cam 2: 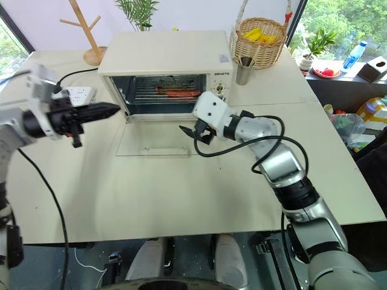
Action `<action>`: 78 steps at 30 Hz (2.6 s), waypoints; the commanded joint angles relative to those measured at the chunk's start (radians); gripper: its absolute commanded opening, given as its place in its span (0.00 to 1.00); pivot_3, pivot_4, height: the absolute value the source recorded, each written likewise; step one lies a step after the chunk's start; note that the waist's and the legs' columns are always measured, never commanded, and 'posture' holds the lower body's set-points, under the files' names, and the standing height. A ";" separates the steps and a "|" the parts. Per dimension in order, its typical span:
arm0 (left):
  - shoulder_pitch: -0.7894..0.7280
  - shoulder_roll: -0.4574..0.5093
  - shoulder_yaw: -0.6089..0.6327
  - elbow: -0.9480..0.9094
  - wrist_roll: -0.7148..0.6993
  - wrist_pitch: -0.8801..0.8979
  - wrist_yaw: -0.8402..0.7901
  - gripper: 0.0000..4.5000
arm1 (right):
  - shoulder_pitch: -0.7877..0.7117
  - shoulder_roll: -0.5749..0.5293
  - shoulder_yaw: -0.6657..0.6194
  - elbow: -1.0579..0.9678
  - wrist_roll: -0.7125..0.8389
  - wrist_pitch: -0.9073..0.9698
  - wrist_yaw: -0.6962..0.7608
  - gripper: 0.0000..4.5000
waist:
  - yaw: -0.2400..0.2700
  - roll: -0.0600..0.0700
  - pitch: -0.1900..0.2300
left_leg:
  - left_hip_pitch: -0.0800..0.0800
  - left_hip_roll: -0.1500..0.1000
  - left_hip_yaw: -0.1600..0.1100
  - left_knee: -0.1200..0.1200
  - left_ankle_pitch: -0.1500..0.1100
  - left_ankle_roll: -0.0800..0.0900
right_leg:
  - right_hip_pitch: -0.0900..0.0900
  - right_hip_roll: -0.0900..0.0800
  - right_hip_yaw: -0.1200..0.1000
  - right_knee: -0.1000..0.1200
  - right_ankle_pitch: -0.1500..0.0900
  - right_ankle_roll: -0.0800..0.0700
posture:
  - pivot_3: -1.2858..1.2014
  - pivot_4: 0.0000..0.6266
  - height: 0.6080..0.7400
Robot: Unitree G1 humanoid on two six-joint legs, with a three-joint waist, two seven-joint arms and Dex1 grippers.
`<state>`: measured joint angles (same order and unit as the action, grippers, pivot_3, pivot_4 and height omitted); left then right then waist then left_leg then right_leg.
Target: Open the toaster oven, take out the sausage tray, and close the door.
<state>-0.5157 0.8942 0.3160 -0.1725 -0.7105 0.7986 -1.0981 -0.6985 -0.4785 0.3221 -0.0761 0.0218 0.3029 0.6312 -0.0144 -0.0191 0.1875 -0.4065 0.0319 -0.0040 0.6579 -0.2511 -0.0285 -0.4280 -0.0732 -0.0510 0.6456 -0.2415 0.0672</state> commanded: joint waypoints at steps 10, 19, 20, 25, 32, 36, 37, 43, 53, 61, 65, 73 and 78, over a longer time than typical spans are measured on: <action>0.107 0.073 0.148 -0.072 -0.097 0.041 0.045 1.00 | -0.166 0.164 0.082 0.393 -0.250 -0.382 -0.129 0.81 | -0.002 0.000 0.000 | 0.000 0.000 0.000 0.000 0.000 0.000 | 0.000 0.000 0.000 0.000 0.000 0.000 | 0.52 0.24 0.95; 0.140 0.076 0.170 -0.097 -0.131 0.037 0.076 1.00 | -0.252 0.241 0.105 0.620 -0.344 -0.527 -0.184 0.42 | -0.003 0.000 0.000 | 0.000 0.000 0.000 0.000 0.000 0.000 | 0.000 0.000 0.000 0.000 0.000 0.000 | 0.52 0.24 0.95; 0.142 0.076 0.171 -0.099 -0.133 0.036 0.079 1.00 | -0.260 0.245 0.103 0.640 -0.352 -0.539 -0.190 0.42 | -0.003 0.000 0.000 | 0.000 0.000 0.000 0.000 0.000 0.000 | 0.000 0.000 0.000 0.000 0.000 0.000 | 0.52 0.24 0.95; 0.154 0.076 0.177 -0.107 -0.134 0.030 0.093 1.00 | -0.292 0.260 0.100 0.723 -0.379 -0.589 -0.207 0.42 | -0.004 0.000 0.000 | 0.000 0.000 0.000 0.000 0.000 0.000 | 0.000 0.000 0.001 0.000 0.000 0.000 | 0.52 0.24 0.95; 0.155 0.076 0.182 -0.117 -0.150 0.031 0.115 1.00 | -0.378 0.299 0.113 0.904 -0.449 -0.664 -0.293 0.42 | -0.006 0.000 0.000 | 0.000 0.000 0.000 -0.001 0.000 0.000 | 0.000 0.000 0.001 0.000 0.000 0.000 | 0.52 0.24 0.95; 0.162 0.075 0.185 -0.124 -0.155 0.030 0.127 1.00 | -0.422 0.318 0.115 1.003 -0.473 -0.695 -0.333 0.42 | -0.006 0.000 0.000 | 0.000 0.000 0.000 -0.002 0.000 0.000 | -0.001 0.000 0.001 0.000 0.000 -0.001 | 0.52 0.24 0.95; 0.167 0.073 0.187 -0.129 -0.157 0.029 0.130 1.00 | -0.432 0.322 0.119 1.028 -0.481 -0.700 -0.344 0.42 | -0.006 0.000 0.000 | 0.000 0.000 0.000 -0.002 0.000 0.000 | -0.001 0.000 0.001 0.000 0.000 0.000 | 0.52 0.24 0.95; 0.183 0.072 0.192 -0.152 -0.172 0.026 0.150 1.00 | -0.494 0.348 0.136 1.171 -0.528 -0.724 -0.405 0.42 | -0.007 0.000 0.000 | 0.001 0.000 0.001 -0.004 0.000 -0.001 | -0.001 0.000 0.001 0.000 0.000 -0.001 | 0.52 0.24 0.95; 0.175 0.066 0.172 -0.155 -0.179 0.019 0.167 1.00 | -0.585 0.381 0.147 1.338 -0.587 -0.680 -0.516 0.42 | -0.008 0.000 0.000 | 0.002 0.000 0.001 -0.006 0.001 -0.002 | -0.001 0.000 0.002 0.000 0.000 -0.001 | 0.52 0.24 0.95; 0.087 0.075 0.060 -0.011 -0.102 -0.042 0.103 1.00 | -0.599 0.386 0.144 1.360 -0.601 -0.682 -0.537 0.42 | -0.007 0.001 0.000 | 0.002 0.000 0.001 -0.007 0.001 -0.002 | -0.001 0.000 0.002 0.000 0.000 -0.001 | 0.52 0.24 0.95; 0.010 0.074 0.006 0.071 -0.059 -0.074 0.072 1.00 | -0.596 0.387 0.151 1.358 -0.609 -0.690 -0.541 0.42 | -0.008 0.001 0.000 | 0.002 0.000 0.001 -0.007 0.001 -0.003 | -0.001 0.000 0.002 0.000 0.000 -0.001 | 0.52 0.24 0.95; -0.065 0.054 -0.069 0.164 -0.001 -0.119 0.018 1.00 | -0.590 0.381 0.153 1.356 -0.623 -0.693 -0.554 0.01 | -0.016 0.000 0.000 | 0.002 0.000 0.002 -0.008 0.001 -0.003 | -0.002 0.000 0.003 0.000 0.000 -0.001 | 0.52 0.24 0.95; -0.109 0.047 -0.096 0.214 0.028 -0.138 -0.005 1.00 | -0.585 0.379 0.152 1.357 -0.631 -0.694 -0.559 0.00 | -0.021 -0.002 0.000 | 0.002 0.000 0.002 -0.008 0.002 -0.003 | -0.002 0.000 0.002 0.000 0.000 -0.001 | 0.52 0.24 0.95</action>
<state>-0.5963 0.9344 0.2101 0.0423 -0.6893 0.6846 -1.0893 -1.2693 -0.1036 0.4982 1.2958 -0.6380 -0.3877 0.0867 -0.0354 -0.0207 0.1871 -0.4045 0.0318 -0.0023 0.6501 -0.2496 -0.0311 -0.4299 -0.0730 -0.0486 0.6456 -0.2415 0.0664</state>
